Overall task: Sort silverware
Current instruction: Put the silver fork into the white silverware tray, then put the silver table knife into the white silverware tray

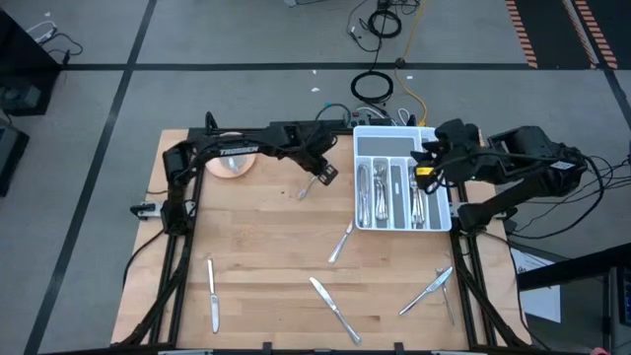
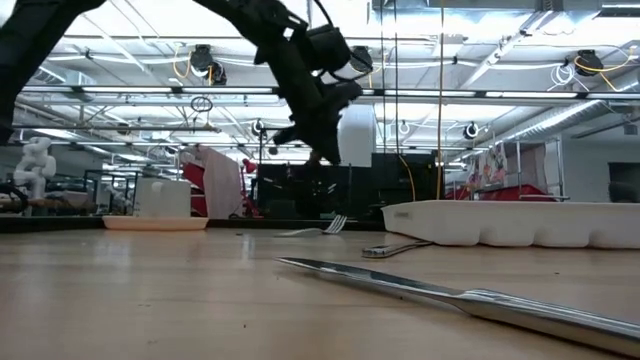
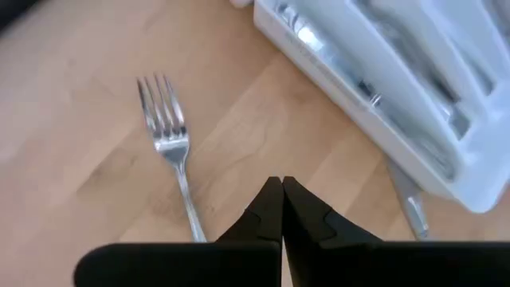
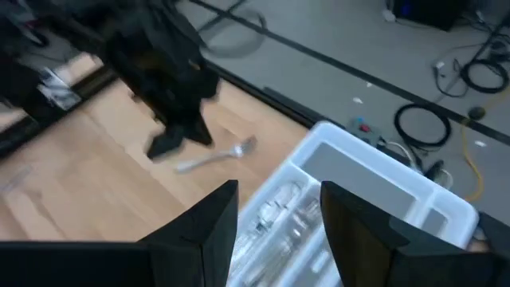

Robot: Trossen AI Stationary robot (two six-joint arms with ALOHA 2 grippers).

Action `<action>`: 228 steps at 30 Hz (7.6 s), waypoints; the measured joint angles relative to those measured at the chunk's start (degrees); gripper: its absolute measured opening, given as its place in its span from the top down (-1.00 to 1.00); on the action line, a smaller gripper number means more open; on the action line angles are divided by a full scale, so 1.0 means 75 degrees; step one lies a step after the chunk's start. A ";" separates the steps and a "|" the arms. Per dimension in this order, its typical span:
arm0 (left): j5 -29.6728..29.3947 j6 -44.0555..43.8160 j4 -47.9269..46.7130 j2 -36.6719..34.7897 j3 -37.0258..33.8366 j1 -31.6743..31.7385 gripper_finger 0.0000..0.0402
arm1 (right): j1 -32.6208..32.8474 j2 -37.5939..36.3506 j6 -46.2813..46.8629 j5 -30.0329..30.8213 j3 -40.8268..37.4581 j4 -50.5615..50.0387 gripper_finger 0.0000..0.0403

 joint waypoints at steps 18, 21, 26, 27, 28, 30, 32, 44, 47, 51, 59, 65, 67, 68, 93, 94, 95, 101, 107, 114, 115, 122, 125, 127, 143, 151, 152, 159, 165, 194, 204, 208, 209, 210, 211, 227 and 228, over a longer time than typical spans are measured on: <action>-0.0643 0.0194 -0.0736 0.0666 0.0211 0.0072 0.45 | -0.0005 -0.0410 0.0407 -0.0454 -0.2594 0.0147 0.15; -0.0676 0.0080 -0.0718 0.0928 0.0211 0.0045 0.34 | -0.0005 -0.0410 0.0407 -0.0635 -0.2768 0.0300 0.15; -0.0675 0.0002 -0.0791 0.1411 0.0210 0.0042 0.28 | -0.0005 -0.0424 0.0350 -0.0678 -0.2779 0.0400 0.15; -0.0693 -0.0001 -0.0781 0.1520 0.0208 0.0042 0.28 | -0.0005 -0.0428 0.0343 -0.0681 -0.2779 0.0394 0.15; -0.0732 -0.0001 -0.0715 0.1584 0.0208 0.0042 0.28 | -0.0005 -0.0434 0.0343 -0.0681 -0.2779 0.0393 0.15; -0.0747 -0.0003 -0.0681 0.1736 0.0211 0.0042 0.27 | -0.0005 -0.0442 0.0336 -0.0681 -0.2779 0.0389 0.15; -0.0559 -0.0009 -0.0701 0.1883 0.0220 0.0042 0.27 | -0.0005 -0.0442 0.0326 -0.0681 -0.2779 0.0387 0.15; -0.0190 -0.0348 -0.1166 0.2246 0.0270 0.0056 0.93 | -0.0005 -0.0442 0.0320 -0.0686 -0.2776 0.0368 0.15; -0.0190 -0.0387 -0.1174 0.2060 0.0241 0.0059 0.94 | -0.0005 -0.0442 0.0320 -0.0683 -0.2773 0.0366 0.15; -0.0068 -0.0412 -0.1545 0.1812 0.0313 0.0044 0.95 | -0.0005 -0.0468 0.0335 -0.0689 -0.2773 0.0366 0.15; -0.0068 -0.0545 -0.2202 0.1514 0.1332 -0.0140 0.99 | -0.0005 -0.1024 0.1022 -0.0448 -0.2764 0.0185 0.15; -0.0053 -0.1204 -0.1582 0.1493 0.2147 -0.0399 0.99 | -0.0005 -0.1683 0.1536 -0.0012 -0.2761 -0.0235 0.15; -0.0055 -0.1503 -0.1295 0.1496 0.2259 -0.0477 0.99 | -0.0005 -0.1854 0.1523 -0.0008 -0.2759 -0.0231 0.15; -0.0057 -0.1682 -0.1084 0.1496 0.2305 -0.0514 0.99 | -0.0005 -0.1922 0.1523 -0.0006 -0.2759 -0.0231 0.15; 0.1384 -0.5687 0.4603 0.2143 0.2359 -0.0974 1.00 | -0.0005 -0.2038 0.1267 0.0173 -0.2761 -0.0232 0.15; 0.1462 -0.5773 0.4562 0.2205 0.2359 -0.0995 1.00 | -0.0005 -0.2021 0.1259 0.0157 -0.2761 -0.0231 0.15; 0.1550 -0.5825 0.4525 0.2293 0.2359 -0.1031 1.00 | -0.0005 -0.2012 0.1258 0.0159 -0.2761 -0.0231 0.15; 0.1624 -0.6420 0.4566 0.2795 0.2356 -0.1166 1.00 | -0.0005 -0.1990 0.1179 0.0150 -0.2761 -0.0231 0.15; 0.1429 -0.6807 0.4712 0.3259 0.2356 -0.1208 1.00 | -0.0005 -0.1992 0.1176 0.0112 -0.2761 -0.0231 0.15; 0.1291 -0.7320 0.4662 0.3675 0.2356 -0.1112 1.00 | -0.0005 -0.1989 0.1176 0.0106 -0.2764 -0.0212 0.15; 0.1214 -0.7391 0.4709 0.3747 0.2356 -0.1106 1.00 | -0.0005 -0.1989 0.1176 0.0102 -0.2764 -0.0213 0.15; 0.1126 -0.7873 0.5123 0.3944 0.2356 -0.1082 1.00 | -0.0005 -0.1989 0.1236 0.0074 -0.2764 -0.0206 0.15; 0.1000 -0.7987 0.4922 0.3950 0.2356 -0.1083 1.00 | -0.0005 -0.1989 0.1240 0.0077 -0.2764 -0.0187 0.15; 0.0926 -0.7997 0.4860 0.3964 0.2356 -0.1086 1.00 | -0.0005 -0.1989 0.1240 0.0077 -0.2764 -0.0137 0.15; 0.0936 -0.8032 0.4935 0.3964 0.2356 -0.1080 0.41 | -0.0005 -0.1986 0.1092 0.0077 -0.2767 0.0034 0.15; 0.1356 -0.8494 0.5347 0.3964 0.2356 -0.1010 0.23 | -0.0005 -0.1986 0.1034 0.0080 -0.2767 0.0034 0.15; 0.1461 -0.8625 0.5398 0.3964 0.2356 -0.0997 0.22 | -0.0005 -0.1986 0.1034 0.0080 -0.2767 0.0034 0.15; 0.1597 -0.9246 0.5238 0.3964 0.2359 -0.0968 0.21 | -0.0003 -0.1986 0.1031 0.0112 -0.2767 0.0036 0.15; 0.1908 -0.9404 0.5134 0.3964 0.2359 -0.0899 0.21 | -0.0002 -0.1986 0.1042 0.0103 -0.2767 0.0043 0.15; 0.6277 -0.1845 0.1804 -0.1172 0.2367 -0.1101 0.21 | 0.1507 -0.0880 -0.1200 -0.5836 -0.6215 0.2579 0.15; 0.4119 -0.0336 0.0176 -0.2645 0.2367 -0.1092 0.21 | 0.3443 -0.0276 0.0083 -0.6139 -0.7522 0.2510 0.15; 0.3986 -0.0335 -0.0206 -0.2725 0.2364 -0.1092 0.21 | 0.4161 -0.0216 0.0099 -0.6145 -0.7606 0.3381 0.15; 0.3980 -0.0326 -0.0326 -0.2727 0.2364 -0.1092 0.21 | 0.4314 -0.0238 0.0101 -0.6140 -0.7617 0.3595 0.15; 0.3958 -0.0322 -0.0438 -0.2727 0.2364 -0.1092 0.21 | 0.4445 -0.0245 0.0110 -0.6123 -0.7623 0.3806 0.15; 0.3904 -0.0322 -0.0544 -0.2727 0.2363 -0.1095 0.21 | 0.4558 -0.0226 0.0104 -0.6119 -0.7631 0.4039 0.15; 0.2872 0.0015 -0.1187 -0.2724 0.2356 -0.1122 0.21 | 0.5265 0.2150 -0.1418 -0.6101 -0.7634 0.5556 -0.13; 0.2872 0.0014 -0.1182 -0.2724 0.2356 -0.1122 0.21 | 0.5289 0.2283 -0.1493 -0.6087 -0.7634 0.5571 -0.13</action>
